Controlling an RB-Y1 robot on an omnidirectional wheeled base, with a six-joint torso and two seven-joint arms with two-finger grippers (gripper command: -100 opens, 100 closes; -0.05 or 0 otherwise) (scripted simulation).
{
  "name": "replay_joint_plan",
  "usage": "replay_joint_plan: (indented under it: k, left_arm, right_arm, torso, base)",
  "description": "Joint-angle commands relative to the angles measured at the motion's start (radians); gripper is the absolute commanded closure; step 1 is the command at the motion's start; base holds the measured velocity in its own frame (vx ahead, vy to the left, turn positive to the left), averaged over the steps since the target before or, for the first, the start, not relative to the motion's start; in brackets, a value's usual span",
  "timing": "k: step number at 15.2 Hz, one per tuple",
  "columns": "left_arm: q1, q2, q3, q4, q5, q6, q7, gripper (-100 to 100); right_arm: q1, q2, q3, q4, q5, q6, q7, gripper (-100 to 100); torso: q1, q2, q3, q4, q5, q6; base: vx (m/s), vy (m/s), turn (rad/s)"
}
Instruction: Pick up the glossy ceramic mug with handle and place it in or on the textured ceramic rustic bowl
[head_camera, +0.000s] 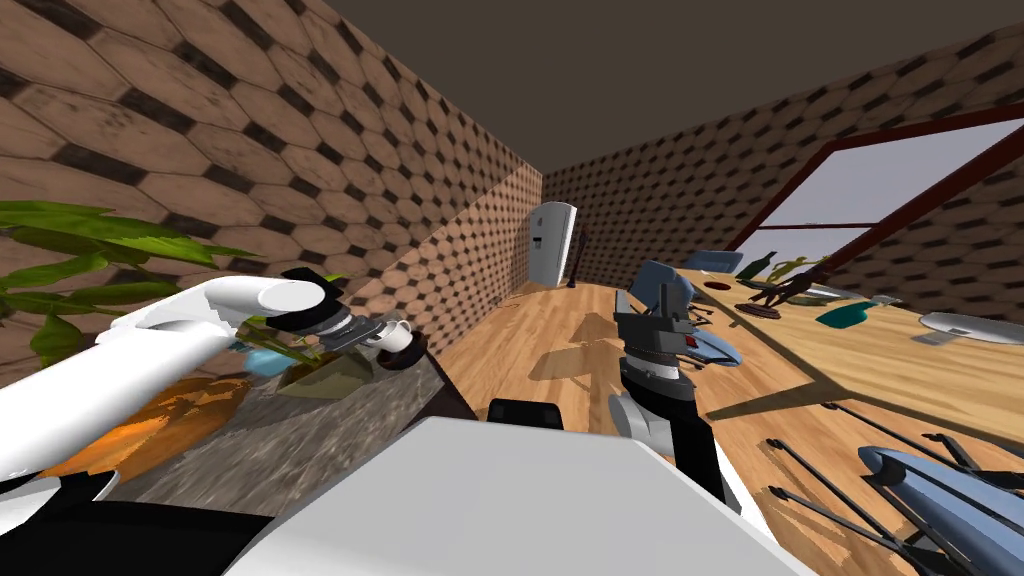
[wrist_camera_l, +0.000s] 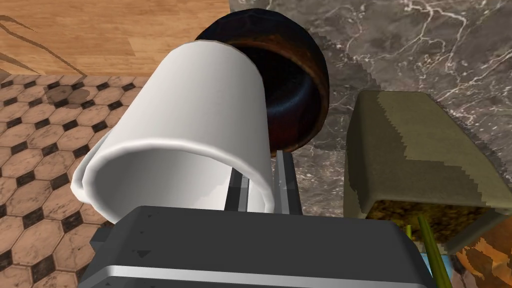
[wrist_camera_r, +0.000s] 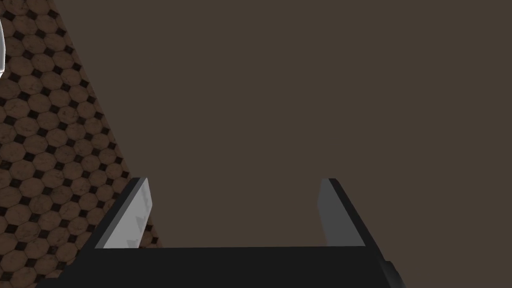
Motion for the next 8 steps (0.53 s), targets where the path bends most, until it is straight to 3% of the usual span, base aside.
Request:
replay_joint_plan:
  k: [1,6,7,8]
  left_arm:
    - [0.000,0.018,0.029,0.021,0.018,0.019,-0.019,100]
    - [0.012,0.054,0.089,0.056,0.049,0.044,-0.053,100]
    - [0.007,0.045,0.073,0.053,0.041,0.036,-0.048,100]
    - [0.007,0.048,0.077,0.056,0.043,0.037,-0.052,-100]
  right_arm:
    - [0.000,0.000,0.000,0.000,0.000,0.000,0.000,0]
    - [0.000,0.000,0.000,0.000,0.000,0.000,0.000,0]
    - [0.000,0.000,0.000,0.000,0.000,0.000,0.000,0]
    - [0.000,0.000,0.000,0.000,0.000,0.000,0.000,0]
  torso:
    - [0.000,0.000,0.000,0.000,0.000,0.000]
    - [0.005,0.004,0.002,0.001,0.001,-0.002]
    - [0.006,0.006,0.003,0.001,0.001,-0.003]
    - [0.005,0.007,0.004,0.001,0.001,-0.002]
  base:
    - [0.109,0.034,0.077]
    - [0.075,0.069,0.092]
    - [0.026,0.059,0.060]
    - [0.011,0.022,0.002]
